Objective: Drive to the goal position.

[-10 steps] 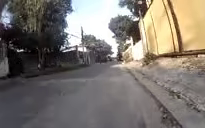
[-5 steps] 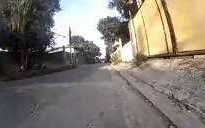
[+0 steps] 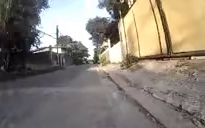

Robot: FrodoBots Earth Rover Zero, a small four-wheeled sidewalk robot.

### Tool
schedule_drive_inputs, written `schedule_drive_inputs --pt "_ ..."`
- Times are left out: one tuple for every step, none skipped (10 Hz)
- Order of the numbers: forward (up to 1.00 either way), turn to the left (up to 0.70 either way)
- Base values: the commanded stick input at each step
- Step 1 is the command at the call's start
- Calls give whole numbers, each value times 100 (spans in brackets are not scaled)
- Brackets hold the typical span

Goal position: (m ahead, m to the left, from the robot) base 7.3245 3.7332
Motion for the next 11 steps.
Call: schedule_drive_inputs --pt "91 0" --pt "91 0" --pt "91 0" --pt "91 0" --pt "91 0" --pt "91 0" --pt "91 0" --pt "91 0" --pt "91 0" --pt "91 0" --pt "91 0"
